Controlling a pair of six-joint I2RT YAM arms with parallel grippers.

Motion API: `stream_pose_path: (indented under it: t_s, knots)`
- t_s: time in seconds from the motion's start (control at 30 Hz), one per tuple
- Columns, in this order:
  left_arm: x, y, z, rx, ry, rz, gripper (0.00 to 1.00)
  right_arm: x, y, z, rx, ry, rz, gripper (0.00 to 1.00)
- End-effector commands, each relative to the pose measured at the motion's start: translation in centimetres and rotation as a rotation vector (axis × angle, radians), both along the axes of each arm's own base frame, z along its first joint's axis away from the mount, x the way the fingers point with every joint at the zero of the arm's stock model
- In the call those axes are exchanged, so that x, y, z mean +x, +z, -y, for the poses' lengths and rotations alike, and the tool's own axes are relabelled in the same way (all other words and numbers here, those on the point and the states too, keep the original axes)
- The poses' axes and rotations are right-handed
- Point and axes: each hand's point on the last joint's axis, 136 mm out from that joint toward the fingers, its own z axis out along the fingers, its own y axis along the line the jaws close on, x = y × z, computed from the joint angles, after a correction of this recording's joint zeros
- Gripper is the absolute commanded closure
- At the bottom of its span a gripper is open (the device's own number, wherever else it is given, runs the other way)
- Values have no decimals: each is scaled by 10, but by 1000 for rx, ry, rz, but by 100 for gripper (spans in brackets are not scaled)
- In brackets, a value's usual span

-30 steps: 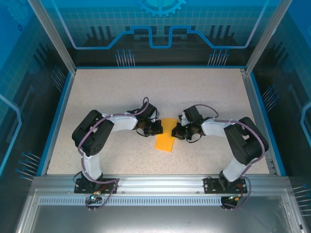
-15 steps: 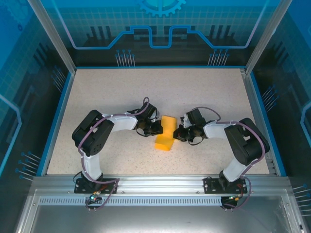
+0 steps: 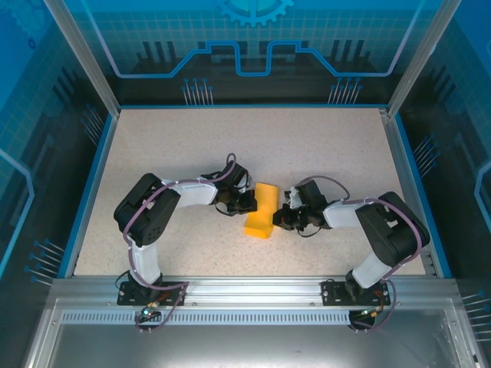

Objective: Fold a paper plane with a square sheet of paper (pick it up from the middle)
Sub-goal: Fold the square sheet of paper in half at the center of the table.

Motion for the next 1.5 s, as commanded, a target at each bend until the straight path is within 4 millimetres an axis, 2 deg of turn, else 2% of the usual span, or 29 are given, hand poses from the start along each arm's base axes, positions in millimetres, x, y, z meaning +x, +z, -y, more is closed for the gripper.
stream_pose_path:
  t_s: [0.0, 0.1, 0.3, 0.4, 0.57, 0.7, 0.93, 1.03, 1.23, 1.33, 1.47]
  knots:
    - [-18, -34, -22, 143, -3, -74, 100, -15, -19, 6, -35, -6, -54, 100]
    - [-19, -34, -25, 160, 5, -76, 100, -15, -14, 5, -30, 2, -47, 100]
    - [-18, -32, -23, 150, 5, -71, 100, -11, 20, -4, 31, 20, 25, 100]
    - [-18, -32, -23, 148, 9, -71, 100, -14, 27, -9, 41, 29, 45, 99]
    - [-17, -30, -22, 144, 7, -70, 100, -21, 20, -12, 45, 32, 28, 98]
    - [-18, -31, -22, 143, 6, -72, 100, -28, 4, -11, 10, 37, -3, 97]
    - [-18, -33, -23, 145, 6, -76, 100, -39, -19, 4, -89, 18, -68, 98]
    - [-19, -33, -22, 144, 6, -76, 100, -39, -12, 1, -68, 21, -57, 98]
    - [-20, -34, -23, 144, 4, -79, 100, -36, 19, -20, 33, 48, 16, 96]
    - [-20, -33, -23, 143, 4, -78, 100, -38, 18, -24, 36, 56, 13, 96]
    - [-21, -32, -23, 142, 0, -77, 100, -43, 9, -19, 13, 39, -4, 96]
